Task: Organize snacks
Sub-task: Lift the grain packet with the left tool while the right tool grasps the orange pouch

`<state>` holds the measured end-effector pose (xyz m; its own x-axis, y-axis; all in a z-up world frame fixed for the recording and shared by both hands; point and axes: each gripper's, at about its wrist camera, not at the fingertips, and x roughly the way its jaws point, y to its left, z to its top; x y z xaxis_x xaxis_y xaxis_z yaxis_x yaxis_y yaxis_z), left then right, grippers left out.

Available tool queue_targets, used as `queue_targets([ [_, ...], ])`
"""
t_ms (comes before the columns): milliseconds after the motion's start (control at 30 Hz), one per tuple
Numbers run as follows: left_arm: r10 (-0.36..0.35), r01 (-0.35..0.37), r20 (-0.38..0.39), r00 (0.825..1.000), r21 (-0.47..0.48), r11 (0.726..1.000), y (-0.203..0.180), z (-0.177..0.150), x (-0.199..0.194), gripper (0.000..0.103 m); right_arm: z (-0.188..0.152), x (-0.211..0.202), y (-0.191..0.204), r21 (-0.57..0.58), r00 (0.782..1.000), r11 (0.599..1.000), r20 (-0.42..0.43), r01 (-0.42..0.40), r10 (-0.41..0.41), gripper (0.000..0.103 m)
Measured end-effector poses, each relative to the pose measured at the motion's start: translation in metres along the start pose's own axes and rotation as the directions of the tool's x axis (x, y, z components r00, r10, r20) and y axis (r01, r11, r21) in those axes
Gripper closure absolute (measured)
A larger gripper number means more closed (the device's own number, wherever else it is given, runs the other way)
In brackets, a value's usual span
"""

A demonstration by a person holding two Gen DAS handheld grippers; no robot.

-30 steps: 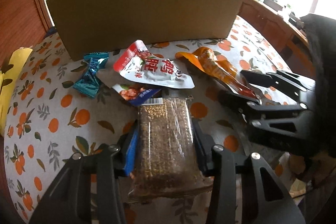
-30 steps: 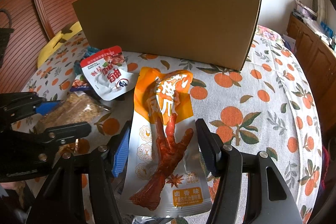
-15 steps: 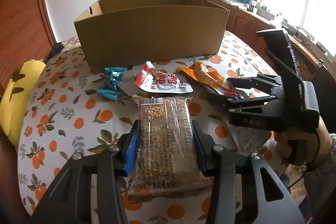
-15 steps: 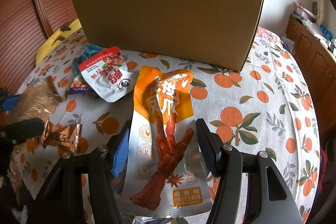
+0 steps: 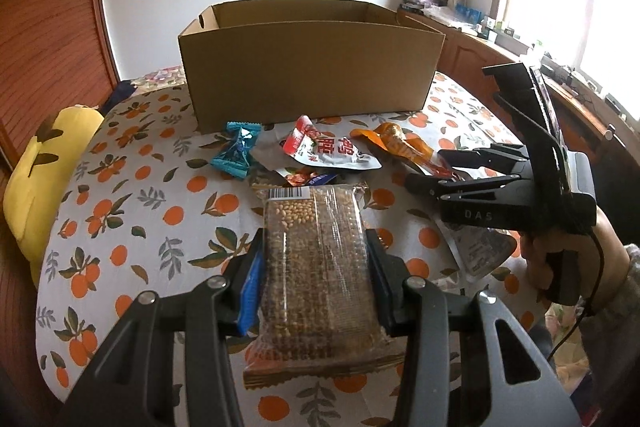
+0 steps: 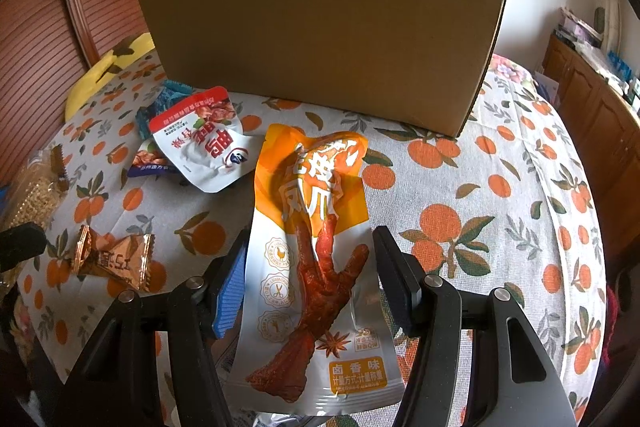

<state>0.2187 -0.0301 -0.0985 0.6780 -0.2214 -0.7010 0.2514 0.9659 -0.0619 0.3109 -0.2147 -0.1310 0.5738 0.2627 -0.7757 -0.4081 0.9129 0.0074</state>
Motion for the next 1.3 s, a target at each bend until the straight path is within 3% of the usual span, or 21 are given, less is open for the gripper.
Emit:
queue_targets([
  [200, -0.018, 0.018, 0.011, 1.0, -0.009, 1.0, 0.004, -0.004, 0.001, 0.059, 0.003, 0.002, 0.007, -0.04, 1.0, 0.999, -0.009, 0.028, -0.028, 0.046],
  [533, -0.044, 0.044, 0.01, 0.999, -0.01, 0.999, 0.01, -0.007, 0.009, 0.059, 0.012, -0.015, -0.002, -0.058, 1.0, 0.998, -0.027, -0.001, 0.0, 0.063],
  [900, -0.077, 0.078, 0.027, 0.997, -0.009, 0.997, 0.008, 0.003, 0.016, 0.059, 0.012, -0.035, -0.007, -0.041, 1.0, 0.999, 0.004, 0.001, -0.001, 0.063],
  [1300, -0.073, 0.07, 0.106, 0.992, 0.029, 0.997, 0.014, 0.054, 0.006, 0.059, 0.033, -0.088, -0.008, -0.076, 0.997, 0.997, 0.081, -0.006, 0.012, 0.062],
])
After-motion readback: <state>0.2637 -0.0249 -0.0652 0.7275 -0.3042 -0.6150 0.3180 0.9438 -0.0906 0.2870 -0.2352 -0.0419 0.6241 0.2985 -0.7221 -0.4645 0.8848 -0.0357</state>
